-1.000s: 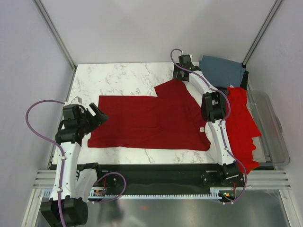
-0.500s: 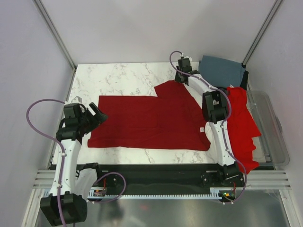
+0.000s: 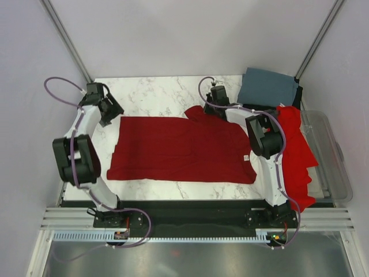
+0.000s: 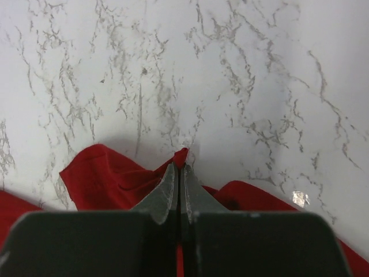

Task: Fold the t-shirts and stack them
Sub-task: Fold the tshirt

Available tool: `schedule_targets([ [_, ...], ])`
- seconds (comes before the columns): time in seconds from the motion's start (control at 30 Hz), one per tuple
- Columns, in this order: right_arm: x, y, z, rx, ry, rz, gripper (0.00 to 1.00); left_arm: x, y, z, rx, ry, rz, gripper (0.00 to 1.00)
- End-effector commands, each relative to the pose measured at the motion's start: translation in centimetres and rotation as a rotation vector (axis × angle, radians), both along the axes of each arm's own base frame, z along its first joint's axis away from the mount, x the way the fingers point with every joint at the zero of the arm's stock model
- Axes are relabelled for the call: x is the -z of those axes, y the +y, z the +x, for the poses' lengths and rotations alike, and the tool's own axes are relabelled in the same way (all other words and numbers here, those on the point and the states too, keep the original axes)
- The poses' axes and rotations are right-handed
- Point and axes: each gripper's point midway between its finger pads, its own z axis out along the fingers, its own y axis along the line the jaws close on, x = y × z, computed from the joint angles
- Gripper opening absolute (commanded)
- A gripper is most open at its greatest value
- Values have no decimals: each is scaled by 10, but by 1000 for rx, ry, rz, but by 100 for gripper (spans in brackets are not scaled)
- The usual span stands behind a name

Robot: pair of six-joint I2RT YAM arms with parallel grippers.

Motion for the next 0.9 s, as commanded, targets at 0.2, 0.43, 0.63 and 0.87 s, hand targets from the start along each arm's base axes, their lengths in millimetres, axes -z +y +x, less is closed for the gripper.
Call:
schedule_targets([
  [0.2, -25, 5, 4, -32, -84, 79, 0, 51, 28, 83, -20, 48, 73, 69],
  [0.43, -15, 3, 5, -26, -58, 114, 0, 86, 19, 87, -10, 101, 35, 63],
  [0.63, -11, 1, 6, -23, -48, 135, 0, 98, 10, 87, 19, 118, 33, 61],
  [0.87, -5, -3, 6, -13, -32, 147, 0, 97, 2, 85, 40, 116, 41, 55],
])
